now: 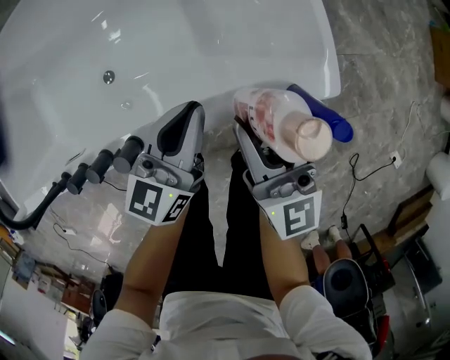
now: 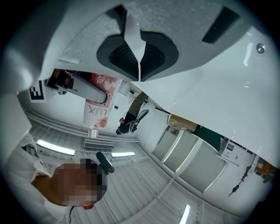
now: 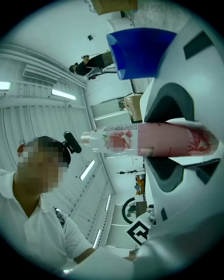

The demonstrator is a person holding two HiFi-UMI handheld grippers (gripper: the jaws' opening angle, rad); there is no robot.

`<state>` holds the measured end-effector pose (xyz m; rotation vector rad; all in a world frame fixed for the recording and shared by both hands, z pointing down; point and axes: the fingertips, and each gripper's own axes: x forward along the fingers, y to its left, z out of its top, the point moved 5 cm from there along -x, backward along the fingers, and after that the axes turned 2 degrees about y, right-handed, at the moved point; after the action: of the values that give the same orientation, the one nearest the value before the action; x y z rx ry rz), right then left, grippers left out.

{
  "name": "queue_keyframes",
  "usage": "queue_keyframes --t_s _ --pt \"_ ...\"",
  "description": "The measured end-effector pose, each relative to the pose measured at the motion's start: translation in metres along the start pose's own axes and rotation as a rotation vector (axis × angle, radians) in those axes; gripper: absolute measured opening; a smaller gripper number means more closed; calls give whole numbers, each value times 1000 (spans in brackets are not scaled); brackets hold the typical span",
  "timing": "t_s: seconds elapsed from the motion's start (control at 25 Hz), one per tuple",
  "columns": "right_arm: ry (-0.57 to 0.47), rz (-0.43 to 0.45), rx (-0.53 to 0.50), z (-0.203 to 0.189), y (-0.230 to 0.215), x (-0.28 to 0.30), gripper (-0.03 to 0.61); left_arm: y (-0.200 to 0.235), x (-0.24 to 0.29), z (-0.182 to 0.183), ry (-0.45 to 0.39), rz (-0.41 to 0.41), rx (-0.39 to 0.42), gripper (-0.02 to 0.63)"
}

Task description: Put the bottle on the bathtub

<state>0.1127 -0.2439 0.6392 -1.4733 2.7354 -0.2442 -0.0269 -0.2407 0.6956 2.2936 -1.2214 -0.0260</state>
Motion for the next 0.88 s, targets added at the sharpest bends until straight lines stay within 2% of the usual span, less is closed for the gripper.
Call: queue_keyframes --t_s 0.16,0.36,0.52,0.88 --pt "1 28 -44 -8 4 1 227 1 3 -2 -13 -14 12 25" --pt "-4 33 -45 -19 8 -2 227 6 2 -8 -19 -16 16 25" --pt "-5 46 -36 -29 12 -1 227 11 1 -11 -28 0 5 25" --pt "2 80 -89 -41 17 -1 227 18 -5 -8 -53 -5 -21 25"
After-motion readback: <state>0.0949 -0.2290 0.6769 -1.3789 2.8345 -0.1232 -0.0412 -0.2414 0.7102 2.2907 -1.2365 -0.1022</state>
